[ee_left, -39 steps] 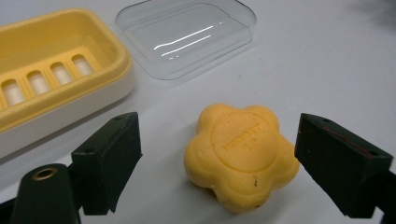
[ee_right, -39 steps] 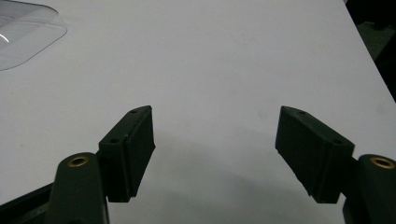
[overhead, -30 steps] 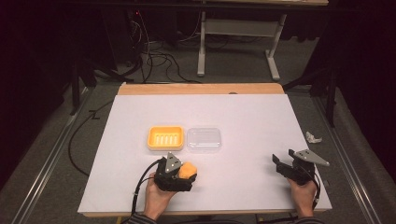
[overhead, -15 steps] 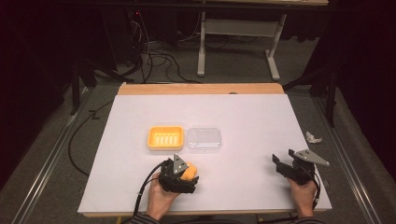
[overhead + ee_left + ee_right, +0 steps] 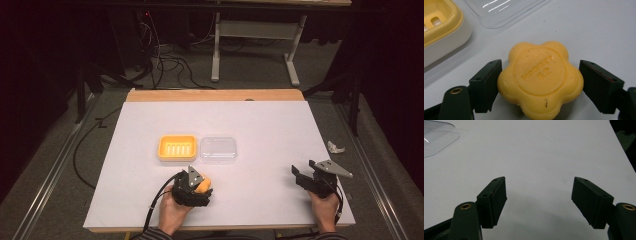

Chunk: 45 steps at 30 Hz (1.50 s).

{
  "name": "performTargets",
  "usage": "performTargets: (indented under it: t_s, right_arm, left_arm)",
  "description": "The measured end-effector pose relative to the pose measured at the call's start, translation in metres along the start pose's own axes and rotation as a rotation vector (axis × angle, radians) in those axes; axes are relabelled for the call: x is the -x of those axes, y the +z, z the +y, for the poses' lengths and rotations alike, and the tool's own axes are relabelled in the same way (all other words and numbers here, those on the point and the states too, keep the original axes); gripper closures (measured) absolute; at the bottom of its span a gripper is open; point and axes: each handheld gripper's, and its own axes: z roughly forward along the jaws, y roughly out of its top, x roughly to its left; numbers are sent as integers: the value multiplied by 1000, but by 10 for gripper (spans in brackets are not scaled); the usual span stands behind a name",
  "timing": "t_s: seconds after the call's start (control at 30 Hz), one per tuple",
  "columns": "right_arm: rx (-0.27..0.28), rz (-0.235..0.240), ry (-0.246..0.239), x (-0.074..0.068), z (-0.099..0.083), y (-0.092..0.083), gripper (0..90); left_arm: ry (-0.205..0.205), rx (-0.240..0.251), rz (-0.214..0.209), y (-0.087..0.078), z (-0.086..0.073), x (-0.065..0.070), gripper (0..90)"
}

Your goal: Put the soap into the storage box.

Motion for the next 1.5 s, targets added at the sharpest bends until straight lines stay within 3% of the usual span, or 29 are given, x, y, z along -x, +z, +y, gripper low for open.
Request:
performTargets:
  t_s: [0.57, 1.5]
  right_arm:
    - [-8, -1, 2, 0, 0, 1, 284]
    - [-5, 0, -3, 0, 0, 1, 283]
  left_arm:
    - [2, 5, 20, 0, 0, 1, 258]
    - [-30, 56, -15, -13, 6, -5, 260]
